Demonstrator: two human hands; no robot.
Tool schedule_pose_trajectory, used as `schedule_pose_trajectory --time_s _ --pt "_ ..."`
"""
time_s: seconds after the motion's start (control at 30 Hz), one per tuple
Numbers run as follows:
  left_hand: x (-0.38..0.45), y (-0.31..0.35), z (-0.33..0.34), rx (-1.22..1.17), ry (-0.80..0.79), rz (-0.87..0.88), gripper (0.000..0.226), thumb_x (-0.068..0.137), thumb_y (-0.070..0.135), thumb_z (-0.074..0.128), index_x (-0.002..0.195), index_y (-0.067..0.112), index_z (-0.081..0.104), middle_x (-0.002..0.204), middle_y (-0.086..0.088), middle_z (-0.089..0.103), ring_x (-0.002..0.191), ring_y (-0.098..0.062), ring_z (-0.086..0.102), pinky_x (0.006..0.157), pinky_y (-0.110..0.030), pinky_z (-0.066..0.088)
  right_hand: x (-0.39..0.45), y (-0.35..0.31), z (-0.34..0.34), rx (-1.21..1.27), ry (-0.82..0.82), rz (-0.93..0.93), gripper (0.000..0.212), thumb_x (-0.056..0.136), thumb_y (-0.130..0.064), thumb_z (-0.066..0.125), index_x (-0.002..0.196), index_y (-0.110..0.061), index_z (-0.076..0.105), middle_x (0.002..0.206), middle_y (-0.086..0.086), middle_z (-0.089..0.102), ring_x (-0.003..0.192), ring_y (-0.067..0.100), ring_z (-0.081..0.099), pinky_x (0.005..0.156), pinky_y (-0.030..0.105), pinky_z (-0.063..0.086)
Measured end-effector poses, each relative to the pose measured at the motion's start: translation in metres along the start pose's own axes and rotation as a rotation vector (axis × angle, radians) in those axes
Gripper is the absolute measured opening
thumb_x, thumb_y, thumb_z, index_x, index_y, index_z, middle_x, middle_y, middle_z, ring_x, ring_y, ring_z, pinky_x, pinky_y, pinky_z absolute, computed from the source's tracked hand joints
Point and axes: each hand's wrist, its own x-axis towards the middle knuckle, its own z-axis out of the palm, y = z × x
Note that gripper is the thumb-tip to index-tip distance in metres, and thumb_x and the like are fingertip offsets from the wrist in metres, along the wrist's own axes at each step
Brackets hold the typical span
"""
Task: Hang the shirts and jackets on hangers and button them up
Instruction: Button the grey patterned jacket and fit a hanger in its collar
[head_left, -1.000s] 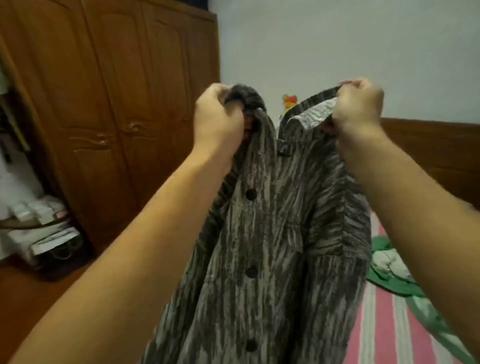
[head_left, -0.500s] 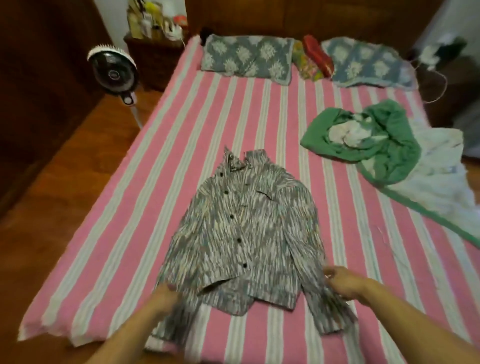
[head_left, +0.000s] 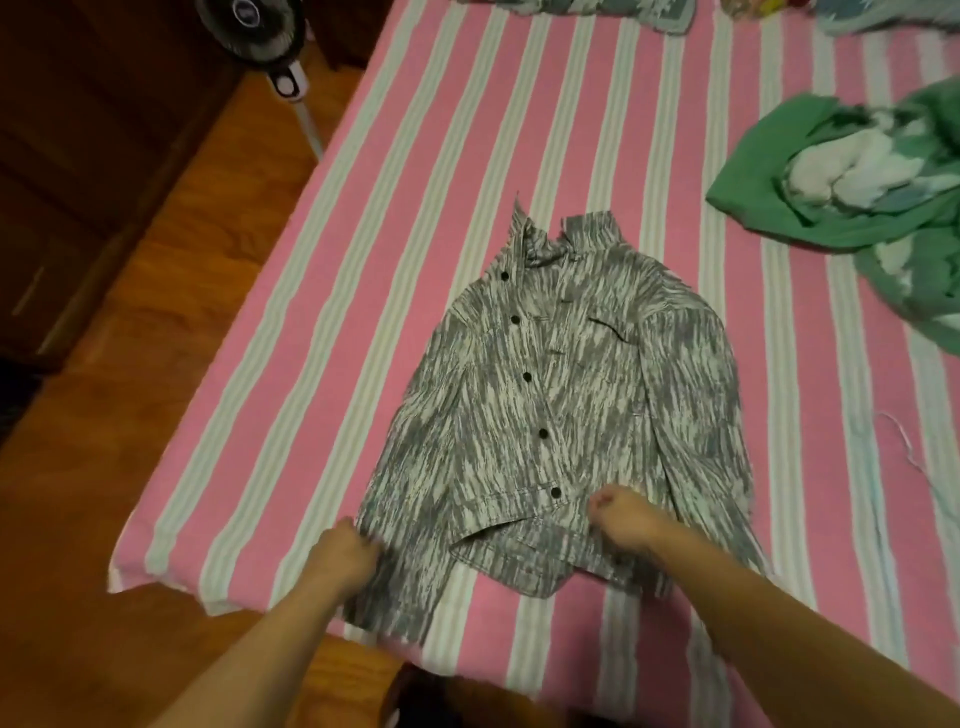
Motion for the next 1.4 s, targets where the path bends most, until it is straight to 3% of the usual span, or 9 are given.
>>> schedule_pose_trajectory --time_s 0.27,0.6,0.7,0.83,0.93,1.03,1.17,1.27,1.4 --pt "0.141 0.007 -0.011 -0.163 -0.057 0.133 0.046 0.106 0.038 0.047 0.112 -0.003 0.065 0.114 -0.030 0.066 0.101 -0.042 0.064 0.080 -0.035 0.048 0.041 -0.041 0.056 0.019 0.205 0.123 0.019 0.101 -0.013 0.055 0.120 -0.010 0.061 0.112 0.007 0.066 0.099 0.023 0.064 0.084 0.035 0.053" --pt "0.212 -0.055 -0.285 0.150 0.665 0.004 0.038 0.093 0.018 0.052 0.130 0.008 0.054 0.136 -0.028 0.050 0.127 -0.047 0.047 0.102 -0.053 0.042 0.054 -0.104 0.095 -0.083 0.289 0.060 0.028 0.102 -0.015 0.053 0.129 -0.010 0.058 0.122 0.015 0.066 0.087 0.023 0.057 0.063 0.026 0.039" --pt "0.221 -0.044 -0.231 0.162 0.578 0.151 0.039 0.089 0.027 0.052 0.125 0.013 0.054 0.131 -0.028 0.052 0.122 -0.048 0.049 0.104 -0.052 0.043 0.069 -0.095 0.096 -0.066 0.279 0.044 0.034 0.101 -0.013 0.055 0.135 -0.010 0.054 0.121 0.012 0.066 0.076 0.016 0.056 0.058 0.020 0.038" --pt "0.178 -0.025 -0.073 -0.137 0.069 0.435 0.044 0.092 0.026 0.065 0.130 0.006 0.055 0.126 -0.019 0.060 0.117 -0.038 0.058 0.098 -0.045 0.049 0.090 -0.061 0.099 -0.360 0.267 0.153 0.068 0.091 -0.030 0.069 0.150 -0.019 0.036 0.150 0.014 0.040 0.130 0.037 0.043 0.106 0.043 0.043" --pt "0.119 -0.015 0.028 -0.019 0.014 0.666 0.101 0.083 0.052 0.076 0.159 0.023 0.017 0.158 -0.013 0.025 0.145 -0.034 0.027 0.117 -0.048 0.035 0.105 -0.028 0.114 -0.592 0.124 0.123 0.121 0.081 -0.047 0.079 0.158 -0.033 -0.013 0.166 0.005 -0.016 0.151 0.043 -0.008 0.119 0.060 0.015" --pt "0.101 -0.011 0.080 0.152 0.085 0.759 0.122 0.078 0.057 0.078 0.158 0.043 -0.012 0.167 -0.009 -0.011 0.153 -0.037 0.006 0.119 -0.051 0.028 0.108 0.014 0.122 -0.697 0.130 -0.005 0.134 0.079 -0.042 0.081 0.149 -0.039 -0.034 0.157 0.001 -0.040 0.147 0.035 -0.029 0.120 0.063 0.001" --pt "0.104 -0.009 0.096 -0.061 0.142 0.721 0.118 0.074 -0.011 0.066 0.159 0.042 0.006 0.155 -0.010 0.016 0.111 -0.039 0.058 0.075 -0.051 0.058 0.080 0.078 0.101 -0.755 0.380 0.037 0.117 0.082 -0.012 0.069 0.157 -0.033 -0.018 0.167 0.011 -0.014 0.152 0.042 -0.004 0.121 0.059 0.019" --pt "0.101 -0.014 0.084 -0.219 0.206 0.592 0.119 0.068 -0.017 0.070 0.155 0.044 0.015 0.119 0.002 0.030 0.067 -0.009 0.044 0.053 -0.044 0.051 0.058 0.108 0.077 -0.660 0.547 0.078 0.098 0.078 0.003 0.063 0.158 -0.029 0.015 0.147 0.019 0.033 0.114 0.042 0.053 0.080 0.048 0.055" --pt "0.080 -0.038 0.044 0.138 0.324 0.630 0.107 0.062 -0.015 0.070 0.151 0.027 0.029 0.107 -0.002 0.035 0.065 -0.027 0.049 0.046 -0.041 0.044 0.024 0.127 0.039 -0.886 0.656 0.018 0.086 0.074 0.002 0.072 0.151 -0.019 0.041 0.115 0.019 0.048 0.086 0.038 0.058 0.056 0.037 0.047"
